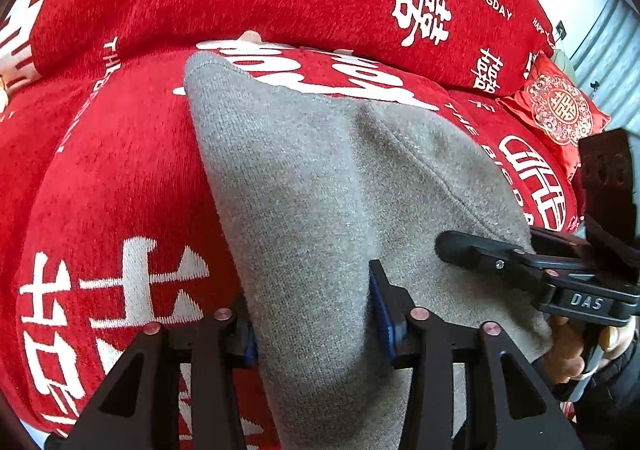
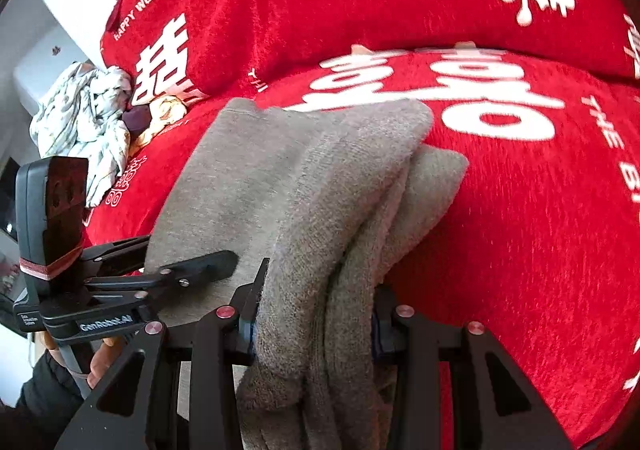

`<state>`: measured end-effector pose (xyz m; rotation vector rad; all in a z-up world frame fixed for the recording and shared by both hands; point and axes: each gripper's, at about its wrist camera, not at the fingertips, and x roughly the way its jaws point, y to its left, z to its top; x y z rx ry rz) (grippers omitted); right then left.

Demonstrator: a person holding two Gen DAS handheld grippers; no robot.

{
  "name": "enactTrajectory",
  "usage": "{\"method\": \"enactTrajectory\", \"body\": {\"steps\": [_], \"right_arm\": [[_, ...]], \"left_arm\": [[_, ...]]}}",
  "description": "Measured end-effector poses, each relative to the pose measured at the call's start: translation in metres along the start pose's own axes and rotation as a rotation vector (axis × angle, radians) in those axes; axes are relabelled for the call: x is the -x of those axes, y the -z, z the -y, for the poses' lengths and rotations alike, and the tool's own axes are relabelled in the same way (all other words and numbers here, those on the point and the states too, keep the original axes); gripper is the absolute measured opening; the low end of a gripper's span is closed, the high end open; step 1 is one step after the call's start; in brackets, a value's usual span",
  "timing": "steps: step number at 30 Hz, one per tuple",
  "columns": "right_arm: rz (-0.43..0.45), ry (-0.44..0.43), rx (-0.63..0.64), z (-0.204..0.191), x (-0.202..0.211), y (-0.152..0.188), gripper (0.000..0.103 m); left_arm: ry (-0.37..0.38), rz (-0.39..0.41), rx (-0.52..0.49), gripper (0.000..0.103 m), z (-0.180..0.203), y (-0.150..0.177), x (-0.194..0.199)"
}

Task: Fold small clothes
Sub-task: 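Open the right gripper and release the sweater edge onto the bundle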

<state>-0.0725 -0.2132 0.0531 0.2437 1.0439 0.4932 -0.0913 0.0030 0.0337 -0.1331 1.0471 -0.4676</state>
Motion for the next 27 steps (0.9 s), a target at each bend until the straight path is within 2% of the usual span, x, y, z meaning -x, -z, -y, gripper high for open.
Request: {"method": "enactTrajectory", "body": {"steps": [4, 6, 7, 8, 9, 10, 11, 13, 16, 18, 22, 25, 27], "right_arm": [[0.002, -0.025, -0.032, 0.013, -0.006, 0.007, 0.044], [0.007, -0.044, -0.05, 0.019, -0.008, 0.008, 0.044], [0.009, -0.052, -0.056, 0.021, -0.008, 0.008, 0.046], [0.01, -0.064, -0.068, 0.025, -0.01, 0.009, 0.049], [0.009, -0.072, -0.076, 0.027, -0.011, 0.01, 0.051], [0.008, -0.08, -0.084, 0.03, -0.012, 0.011, 0.055], [0.008, -0.086, -0.097, 0.033, -0.013, 0.012, 0.059], [0.008, -0.108, -0.128, 0.039, -0.013, 0.013, 0.059], [0.035, -0.082, -0.147, 0.042, 0.001, 0.01, 0.06], [0.1, -0.057, -0.143, 0.04, 0.02, 0.003, 0.062], [0.166, -0.096, -0.072, 0.027, 0.036, -0.021, 0.062], [0.133, -0.192, -0.008, 0.014, 0.02, -0.043, 0.062], [0.083, -0.183, -0.006, 0.014, 0.0, -0.051, 0.062]], "left_arm": [[0.026, 0.008, 0.024, 0.052, -0.007, 0.004, -0.003], [0.023, 0.015, 0.028, 0.059, -0.008, 0.005, -0.004], [0.011, 0.016, 0.031, 0.067, -0.009, 0.006, -0.005], [-0.01, 0.019, 0.037, 0.081, -0.011, 0.007, -0.006], [-0.041, 0.025, 0.055, 0.086, -0.014, 0.008, -0.007], [-0.034, 0.026, 0.068, 0.088, -0.016, 0.009, -0.007], [-0.019, 0.022, 0.084, 0.088, -0.019, 0.01, -0.007], [-0.019, 0.018, 0.108, 0.088, -0.022, 0.011, -0.003], [-0.099, 0.056, 0.092, 0.088, -0.019, 0.008, 0.013], [-0.159, 0.088, 0.073, 0.088, -0.015, 0.002, 0.024], [-0.187, 0.103, 0.05, 0.088, -0.01, -0.022, 0.027], [-0.288, 0.065, 0.024, 0.088, -0.009, -0.043, 0.008], [-0.327, 0.014, 0.043, 0.088, -0.018, -0.052, -0.009]]}}
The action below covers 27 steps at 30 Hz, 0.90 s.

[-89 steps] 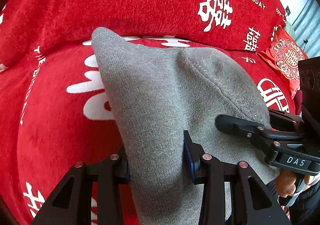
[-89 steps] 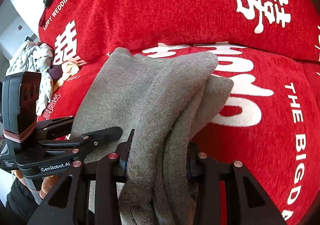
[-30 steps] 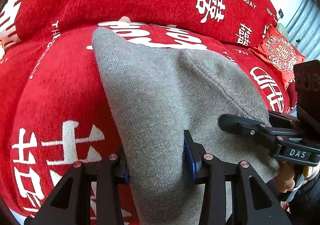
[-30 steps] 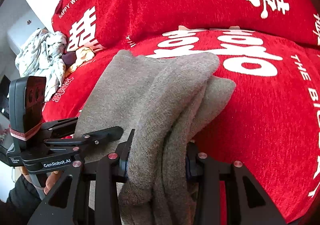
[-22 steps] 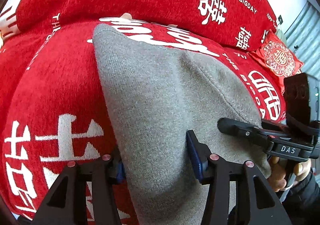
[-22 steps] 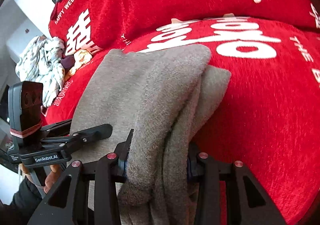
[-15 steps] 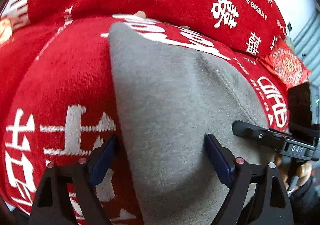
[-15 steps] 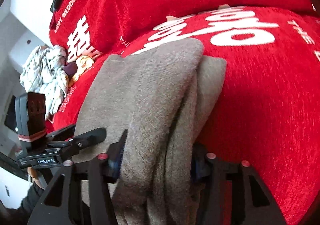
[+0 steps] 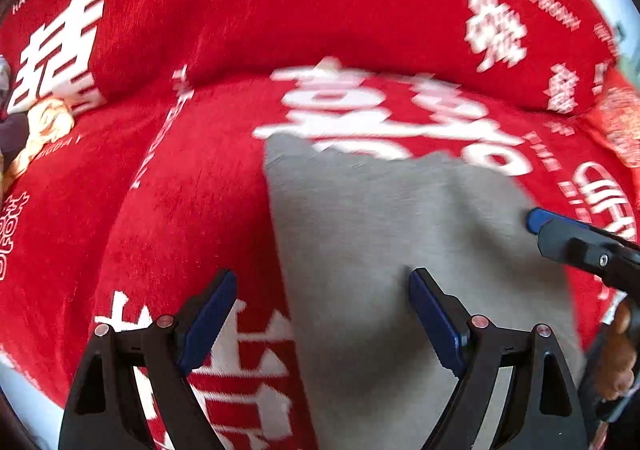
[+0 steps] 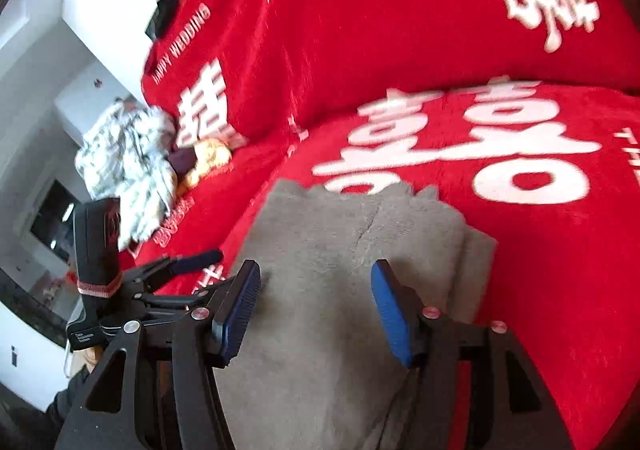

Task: Fold small clothes

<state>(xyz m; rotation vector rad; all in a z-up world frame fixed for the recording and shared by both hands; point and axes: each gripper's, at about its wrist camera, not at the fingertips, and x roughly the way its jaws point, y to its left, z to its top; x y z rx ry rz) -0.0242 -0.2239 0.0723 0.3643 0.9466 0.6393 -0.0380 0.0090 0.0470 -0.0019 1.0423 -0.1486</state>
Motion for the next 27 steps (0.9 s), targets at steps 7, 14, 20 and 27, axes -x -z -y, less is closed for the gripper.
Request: {"method": "enactTrajectory", "body": {"steps": [7, 14, 20, 27], "right_arm": [[-0.043, 0.024, -0.096, 0.037, -0.027, -0.008, 0.06], [-0.031, -0.089, 0.118, -0.021, 0.037, 0.033, 0.061], [-0.157, -0.161, 0.228, -0.042, 0.048, 0.092, 0.062], [-0.176, -0.041, 0.112, -0.002, 0.046, 0.114, 0.055]], "left_arm": [[0.044, -0.047, 0.056, 0.088, -0.013, -0.002, -0.017], [0.011, -0.017, 0.005, 0.088, -0.001, 0.017, 0.013], [0.024, -0.01, -0.014, 0.088, 0.011, 0.039, 0.03], [-0.007, -0.018, -0.033, 0.088, 0.028, 0.061, 0.039]]}}
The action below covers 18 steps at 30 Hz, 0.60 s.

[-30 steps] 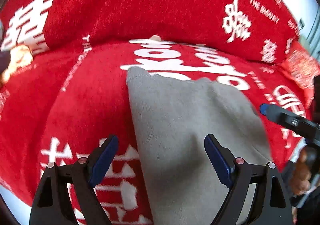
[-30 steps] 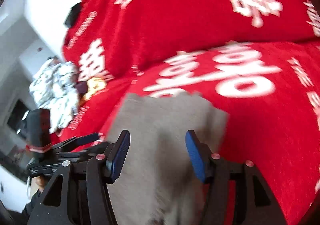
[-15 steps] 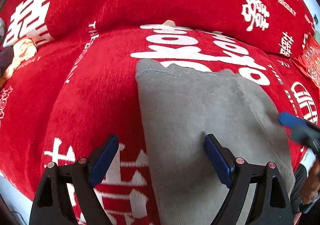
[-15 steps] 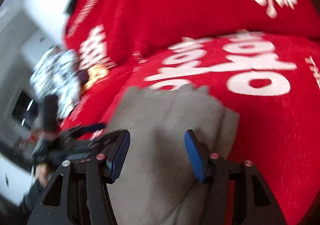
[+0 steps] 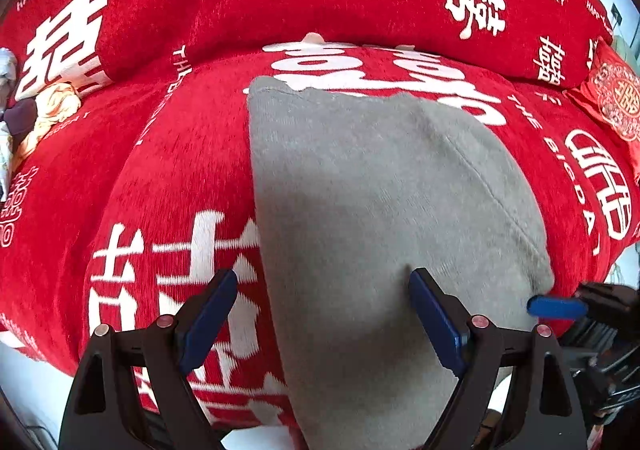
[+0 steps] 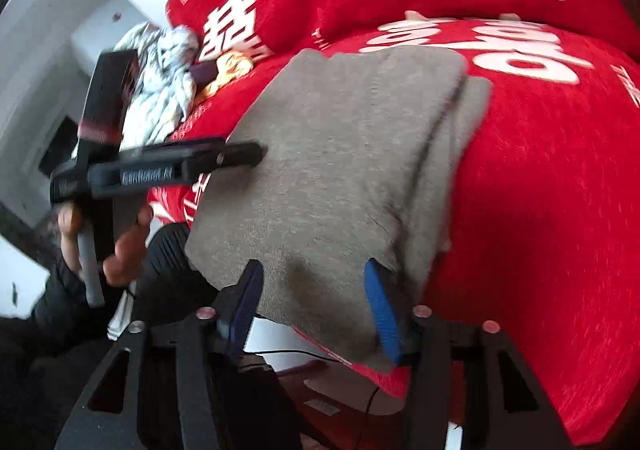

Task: Fold small clothes

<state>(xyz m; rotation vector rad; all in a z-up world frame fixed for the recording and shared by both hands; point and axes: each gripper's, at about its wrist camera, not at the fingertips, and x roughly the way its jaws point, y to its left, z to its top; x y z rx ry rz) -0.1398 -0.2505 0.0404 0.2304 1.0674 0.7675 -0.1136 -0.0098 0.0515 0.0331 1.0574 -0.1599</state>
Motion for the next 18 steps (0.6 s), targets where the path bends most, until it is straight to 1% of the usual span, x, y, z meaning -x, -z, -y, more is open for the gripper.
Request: {"method": "enactTrajectory", "body": {"steps": [2, 3, 4, 5, 6, 9, 13, 15, 18], "right_arm": [[0.018, 0.063, 0.04, -0.011, 0.006, 0.0, 0.057], [0.034, 0.134, 0.084, -0.022, 0.01, 0.0, 0.058], [0.054, 0.239, 0.13, -0.033, 0.013, -0.001, 0.068], [0.068, 0.3, 0.153, -0.04, 0.013, -0.003, 0.074], [0.09, 0.368, 0.187, -0.049, 0.016, -0.005, 0.074], [0.107, 0.423, 0.219, -0.068, 0.021, -0.016, 0.074], [0.062, 0.523, 0.247, -0.08, 0.016, -0.027, 0.074], [0.045, 0.55, 0.241, -0.082, 0.013, -0.028, 0.074], [0.026, 0.557, 0.235, -0.086, 0.005, -0.029, 0.074]], "left_arm": [[-0.024, 0.005, -0.011, 0.088, 0.006, 0.005, 0.004], [-0.043, 0.01, -0.015, 0.088, 0.009, 0.006, 0.006], [-0.065, 0.015, -0.017, 0.088, 0.011, 0.007, 0.008], [-0.082, 0.017, -0.016, 0.088, 0.013, 0.008, 0.009], [-0.093, 0.015, -0.011, 0.088, 0.014, 0.009, 0.01], [-0.107, 0.013, 0.002, 0.088, 0.016, 0.012, 0.012], [-0.097, 0.0, 0.013, 0.088, 0.018, 0.016, 0.014], [-0.09, 0.012, 0.018, 0.088, 0.021, 0.019, 0.018], [-0.063, 0.02, 0.036, 0.088, 0.021, 0.021, 0.021]]}}
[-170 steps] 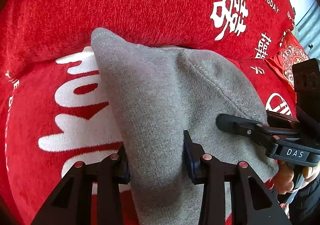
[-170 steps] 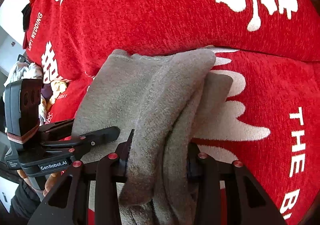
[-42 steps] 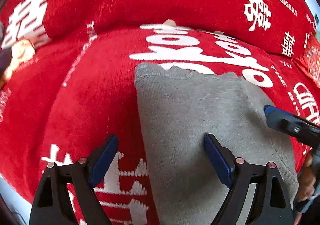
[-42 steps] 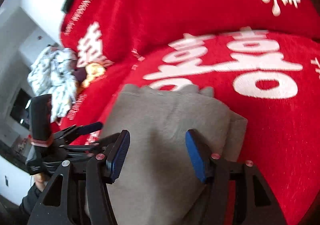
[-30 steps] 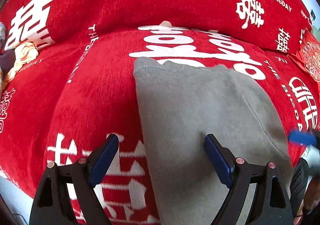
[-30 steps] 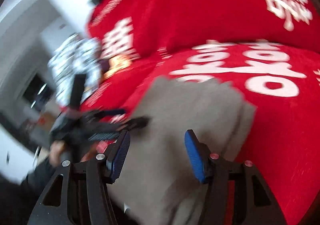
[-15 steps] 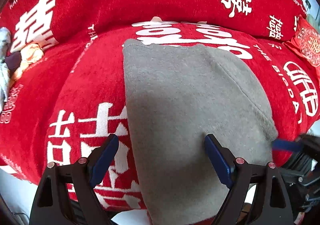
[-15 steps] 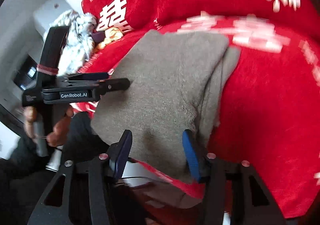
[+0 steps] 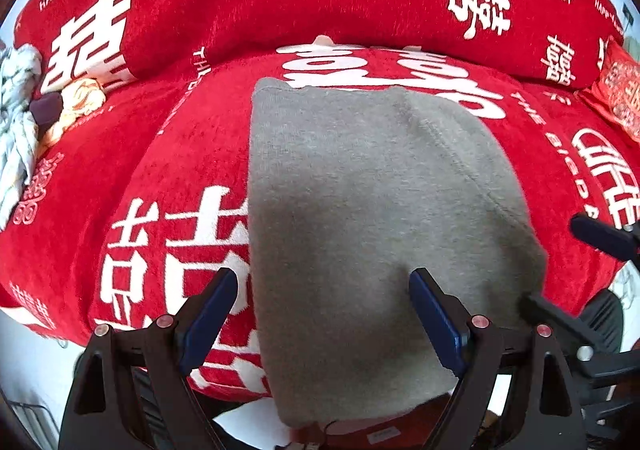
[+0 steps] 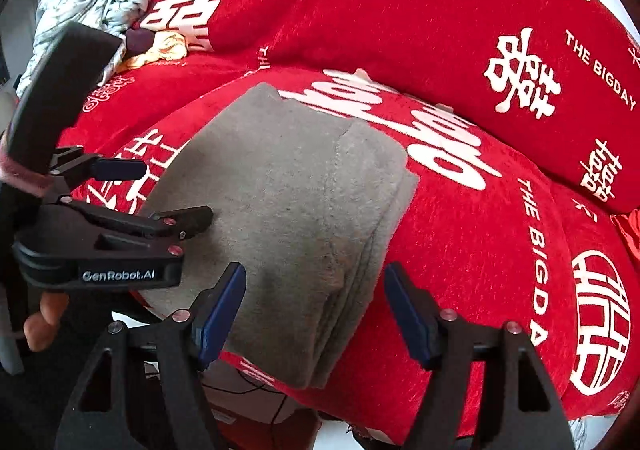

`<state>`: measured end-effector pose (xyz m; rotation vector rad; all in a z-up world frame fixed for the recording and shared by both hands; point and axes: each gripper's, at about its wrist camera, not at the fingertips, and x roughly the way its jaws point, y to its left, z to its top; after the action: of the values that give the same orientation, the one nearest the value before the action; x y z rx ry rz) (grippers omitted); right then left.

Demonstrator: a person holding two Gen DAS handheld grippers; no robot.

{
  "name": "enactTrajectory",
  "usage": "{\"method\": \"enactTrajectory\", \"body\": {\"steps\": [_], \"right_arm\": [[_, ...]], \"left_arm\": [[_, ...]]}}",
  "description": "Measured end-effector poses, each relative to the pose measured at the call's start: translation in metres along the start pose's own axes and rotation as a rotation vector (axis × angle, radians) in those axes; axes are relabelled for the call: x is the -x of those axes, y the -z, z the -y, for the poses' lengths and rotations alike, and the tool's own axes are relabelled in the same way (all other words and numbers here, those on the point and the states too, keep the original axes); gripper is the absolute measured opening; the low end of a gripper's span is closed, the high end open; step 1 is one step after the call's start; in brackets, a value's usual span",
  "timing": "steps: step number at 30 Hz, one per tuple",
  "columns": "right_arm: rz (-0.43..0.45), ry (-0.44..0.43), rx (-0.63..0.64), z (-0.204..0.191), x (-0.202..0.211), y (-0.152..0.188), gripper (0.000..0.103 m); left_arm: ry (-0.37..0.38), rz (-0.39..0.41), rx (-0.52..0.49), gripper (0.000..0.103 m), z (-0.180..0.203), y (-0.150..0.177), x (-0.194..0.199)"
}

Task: Fold small clothes

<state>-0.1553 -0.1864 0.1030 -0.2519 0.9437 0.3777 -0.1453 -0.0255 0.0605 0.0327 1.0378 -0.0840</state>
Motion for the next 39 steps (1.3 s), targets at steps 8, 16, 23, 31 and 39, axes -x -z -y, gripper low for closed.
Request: {"method": "enactTrajectory", "body": {"steps": [8, 16, 23, 31, 39], "right_arm": [[-0.008, 0.02, -0.007, -0.004, -0.002, 0.0, 0.074], [-0.021, 0.019, -0.008, -0.006, -0.005, 0.001, 0.074], [-0.029, 0.021, 0.004, -0.011, -0.007, 0.0, 0.074], [-0.033, 0.028, 0.011, -0.013, -0.007, -0.001, 0.074], [-0.027, 0.031, 0.01, -0.013, -0.005, -0.002, 0.074]], "left_arm": [[-0.007, -0.027, 0.013, 0.088, 0.003, 0.004, -0.003], [-0.021, -0.001, 0.04, 0.088, -0.004, 0.005, -0.001], [-0.033, -0.012, 0.036, 0.088, -0.004, 0.005, -0.003], [-0.036, -0.013, 0.036, 0.088, -0.003, 0.007, -0.004], [-0.027, -0.024, 0.046, 0.088, -0.005, 0.007, -0.006]]}}
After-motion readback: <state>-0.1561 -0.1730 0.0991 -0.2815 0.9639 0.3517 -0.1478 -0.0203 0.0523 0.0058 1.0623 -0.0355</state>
